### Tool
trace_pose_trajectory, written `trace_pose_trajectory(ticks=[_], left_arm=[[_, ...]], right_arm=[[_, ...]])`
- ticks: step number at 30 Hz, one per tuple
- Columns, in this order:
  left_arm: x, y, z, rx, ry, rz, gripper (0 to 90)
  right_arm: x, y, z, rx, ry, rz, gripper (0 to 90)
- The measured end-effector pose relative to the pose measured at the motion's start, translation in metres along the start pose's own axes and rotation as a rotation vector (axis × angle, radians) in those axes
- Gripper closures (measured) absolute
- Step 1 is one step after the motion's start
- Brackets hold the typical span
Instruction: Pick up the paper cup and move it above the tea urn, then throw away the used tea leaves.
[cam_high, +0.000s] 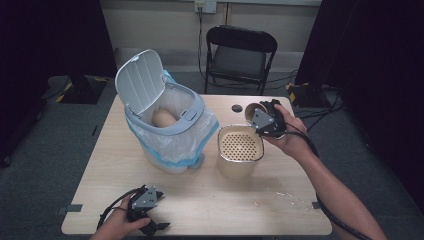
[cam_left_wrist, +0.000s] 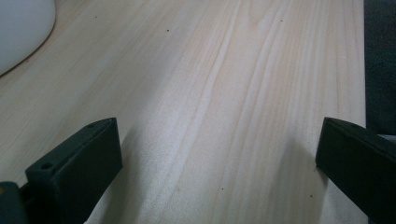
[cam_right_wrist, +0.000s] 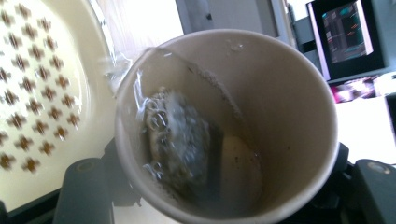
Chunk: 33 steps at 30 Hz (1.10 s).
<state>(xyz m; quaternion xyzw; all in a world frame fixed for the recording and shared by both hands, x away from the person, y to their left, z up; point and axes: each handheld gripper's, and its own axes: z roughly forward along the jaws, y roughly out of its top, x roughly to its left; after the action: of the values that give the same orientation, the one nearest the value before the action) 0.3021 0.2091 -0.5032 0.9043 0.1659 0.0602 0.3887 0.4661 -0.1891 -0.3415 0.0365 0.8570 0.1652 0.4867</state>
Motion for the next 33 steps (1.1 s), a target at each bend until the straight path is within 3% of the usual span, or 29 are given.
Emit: trace_pose_trajectory(ticks=[1,4,8,11,13,15,17,19,20,21,23,29,33], left_arm=[[0.0,0.0,0.0,0.002,0.0,0.0,0.0],[0.0,0.0,0.0,0.003,0.001,0.001,0.0],[0.0,0.0,0.0,0.001,0.0,0.001,0.0],[0.0,0.0,0.0,0.0,0.0,0.0,0.0],[0.0,0.0,0.0,0.001,0.0,0.0,0.0],[0.0,0.0,0.0,0.0,0.0,0.0,0.0],[0.0,0.0,0.0,0.001,0.0,0.001,0.0],[0.0,0.0,0.0,0.0,0.0,0.0,0.0],[0.0,0.0,0.0,0.002,0.0,0.0,0.0],[0.0,0.0,0.0,0.002,0.0,0.0,0.0],[0.0,0.0,0.0,0.003,0.001,0.001,0.0],[0.0,0.0,0.0,0.003,0.001,0.001,0.0],[0.0,0.0,0.0,0.0,0.0,0.0,0.0]], right_arm=[[0.002,0.0,0.0,0.007,-0.007,-0.011,30.2],[0.008,0.004,-0.002,0.033,-0.053,-0.135,30.3],[0.019,0.008,-0.004,0.07,-0.144,-0.358,30.6],[0.025,0.009,-0.005,0.09,-0.203,-0.463,30.7],[0.029,0.01,-0.007,0.11,-0.271,-0.572,30.8],[0.029,0.012,-0.008,0.11,-0.299,-0.62,30.8],[0.027,0.013,-0.009,0.103,-0.275,-0.578,30.7],[0.021,0.013,-0.01,0.082,-0.2,-0.443,30.6],[0.014,0.011,-0.01,0.064,-0.148,-0.35,30.5],[0.012,0.01,-0.009,0.058,-0.126,-0.29,30.3],[0.003,0.004,-0.008,0.027,-0.026,-0.094,30.1],[-0.016,-0.011,-0.005,-0.071,0.202,0.301,29.6],[-0.021,-0.016,-0.004,-0.105,0.27,0.417,29.3]])
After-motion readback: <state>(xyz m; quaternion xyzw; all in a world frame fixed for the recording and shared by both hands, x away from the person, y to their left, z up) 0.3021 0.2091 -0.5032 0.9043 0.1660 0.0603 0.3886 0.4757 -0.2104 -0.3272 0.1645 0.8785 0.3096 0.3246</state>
